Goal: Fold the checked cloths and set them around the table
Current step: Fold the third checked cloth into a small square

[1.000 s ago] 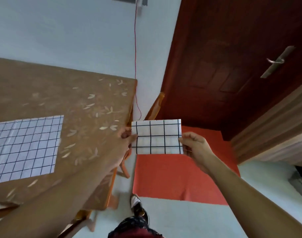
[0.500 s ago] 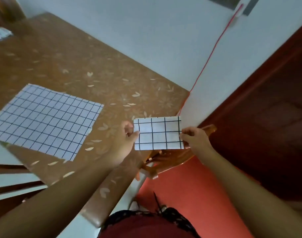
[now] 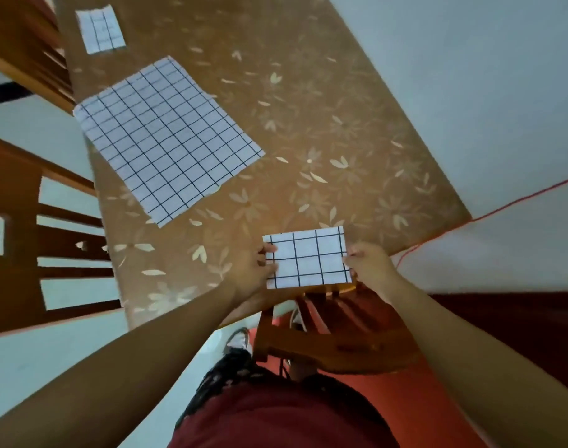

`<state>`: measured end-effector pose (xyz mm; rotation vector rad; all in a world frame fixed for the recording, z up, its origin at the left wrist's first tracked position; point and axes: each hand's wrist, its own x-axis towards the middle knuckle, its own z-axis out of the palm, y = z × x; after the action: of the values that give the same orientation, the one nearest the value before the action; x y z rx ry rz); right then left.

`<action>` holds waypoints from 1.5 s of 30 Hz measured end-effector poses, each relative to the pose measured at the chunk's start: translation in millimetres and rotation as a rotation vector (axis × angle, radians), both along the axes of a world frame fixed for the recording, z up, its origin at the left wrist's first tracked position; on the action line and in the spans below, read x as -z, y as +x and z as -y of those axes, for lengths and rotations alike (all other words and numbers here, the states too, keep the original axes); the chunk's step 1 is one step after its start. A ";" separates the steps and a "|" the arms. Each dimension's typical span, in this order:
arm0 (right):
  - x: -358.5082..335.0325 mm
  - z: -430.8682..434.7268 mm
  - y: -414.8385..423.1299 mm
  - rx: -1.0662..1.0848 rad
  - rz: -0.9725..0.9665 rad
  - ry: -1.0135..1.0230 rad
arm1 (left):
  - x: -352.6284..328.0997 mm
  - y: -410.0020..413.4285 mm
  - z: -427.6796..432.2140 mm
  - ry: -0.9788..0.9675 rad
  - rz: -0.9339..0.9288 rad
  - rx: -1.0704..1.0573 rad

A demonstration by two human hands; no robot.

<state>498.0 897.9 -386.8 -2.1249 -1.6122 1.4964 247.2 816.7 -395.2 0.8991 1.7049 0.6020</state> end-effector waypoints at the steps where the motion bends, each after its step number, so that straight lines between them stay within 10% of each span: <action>1: 7.9 -8.2 1.4 -0.050 0.016 0.003 | 6.0 5.4 -0.5 -0.022 -0.014 -0.007; 16: 70.5 -83.4 -22.2 -0.417 0.046 0.080 | 74.0 23.7 -31.2 -0.050 -0.416 0.036; 22: 91.1 -83.2 -19.3 -0.926 0.261 0.711 | 74.2 35.5 -35.2 0.081 -0.790 0.180; 27: 115.2 -84.0 -44.9 -1.255 0.271 0.829 | 105.1 45.9 -53.4 0.196 -0.867 0.352; 45: 146.2 -97.0 -28.2 -1.337 0.353 0.891 | 140.8 21.6 -42.3 0.257 -1.108 0.526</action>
<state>469.9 994.9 -533.0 -0.7199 -3.1995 0.1285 268.8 859.0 -536.0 2.0252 2.1920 -0.1082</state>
